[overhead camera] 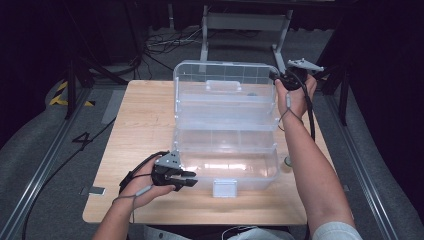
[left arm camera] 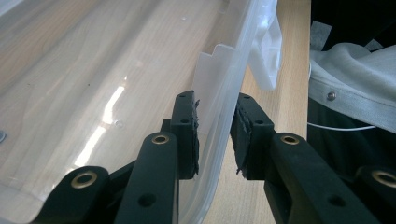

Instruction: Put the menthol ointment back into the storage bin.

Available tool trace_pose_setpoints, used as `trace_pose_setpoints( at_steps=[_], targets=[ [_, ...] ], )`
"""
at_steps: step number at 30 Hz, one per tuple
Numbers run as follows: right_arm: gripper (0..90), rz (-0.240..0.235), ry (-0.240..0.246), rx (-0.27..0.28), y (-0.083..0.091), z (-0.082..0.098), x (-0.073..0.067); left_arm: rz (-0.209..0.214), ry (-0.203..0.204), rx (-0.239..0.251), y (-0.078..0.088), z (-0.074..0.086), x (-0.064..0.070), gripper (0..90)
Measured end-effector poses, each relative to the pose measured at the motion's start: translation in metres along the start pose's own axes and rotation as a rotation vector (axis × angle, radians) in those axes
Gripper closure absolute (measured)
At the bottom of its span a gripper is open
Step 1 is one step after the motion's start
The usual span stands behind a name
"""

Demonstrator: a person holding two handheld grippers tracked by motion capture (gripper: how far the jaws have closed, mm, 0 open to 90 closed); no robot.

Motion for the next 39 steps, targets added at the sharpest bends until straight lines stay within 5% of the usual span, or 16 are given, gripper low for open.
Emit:
trace_pose_setpoints(
  at_steps=[39],
  targets=[
    [81.5,-0.012,0.04,-0.035,-0.035,0.013,0.012,0.002,0.0,-0.001,0.0,0.0,0.0,72.7]
  ],
)
Point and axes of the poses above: each handheld gripper's, and its own axes: y roughly backward along the jaws, z roughly out of its underside, x roughly to its right, the point moved 6 cm from there along -y, roughly forward along the jaws, and after that the axes turned 2 degrees about -y, right-handed, at the moved point
